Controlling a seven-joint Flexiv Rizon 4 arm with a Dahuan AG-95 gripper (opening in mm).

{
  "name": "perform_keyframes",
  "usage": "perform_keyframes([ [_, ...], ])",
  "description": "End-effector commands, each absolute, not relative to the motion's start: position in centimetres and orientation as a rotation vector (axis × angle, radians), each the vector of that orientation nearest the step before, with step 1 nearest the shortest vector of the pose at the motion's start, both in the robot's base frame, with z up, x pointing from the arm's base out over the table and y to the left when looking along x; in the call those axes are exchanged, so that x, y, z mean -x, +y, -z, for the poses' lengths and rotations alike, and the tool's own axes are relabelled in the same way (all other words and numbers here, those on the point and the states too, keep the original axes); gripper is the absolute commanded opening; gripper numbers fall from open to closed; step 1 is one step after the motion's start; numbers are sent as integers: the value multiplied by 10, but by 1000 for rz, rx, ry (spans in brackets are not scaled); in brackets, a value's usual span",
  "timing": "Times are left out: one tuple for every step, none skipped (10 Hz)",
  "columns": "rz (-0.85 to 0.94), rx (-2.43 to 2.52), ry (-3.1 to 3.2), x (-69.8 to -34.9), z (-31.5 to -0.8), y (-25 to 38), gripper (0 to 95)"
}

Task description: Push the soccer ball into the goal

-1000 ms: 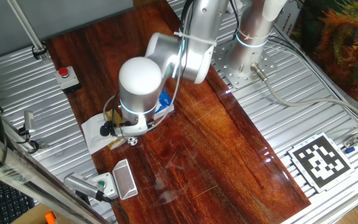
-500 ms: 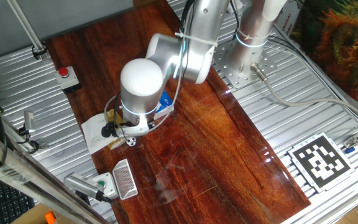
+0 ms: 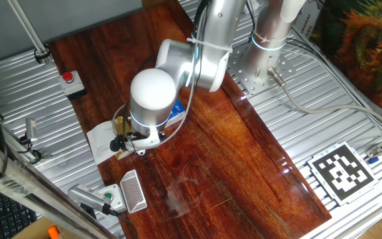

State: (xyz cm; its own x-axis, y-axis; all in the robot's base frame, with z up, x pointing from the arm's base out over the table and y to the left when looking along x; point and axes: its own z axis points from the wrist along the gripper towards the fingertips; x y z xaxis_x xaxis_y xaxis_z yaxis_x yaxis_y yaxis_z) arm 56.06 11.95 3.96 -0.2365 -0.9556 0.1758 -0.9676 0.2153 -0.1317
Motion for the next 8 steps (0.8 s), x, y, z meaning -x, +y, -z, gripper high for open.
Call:
perform_keyframes([
  [-336,-1921,-2387,-563,-41,111,0],
  [-328,-1927,-2389,-565,-42,105,0],
  [-323,-1928,-2395,-566,-42,104,0],
  [-326,-1927,-2398,-568,-40,105,0],
  [-322,-1928,-2401,-573,-38,106,0],
  [-324,-1929,-2402,-583,-33,111,0],
  [-322,-1931,-2402,-588,-31,113,0],
  [-320,-1928,-2405,-588,-31,113,0],
])
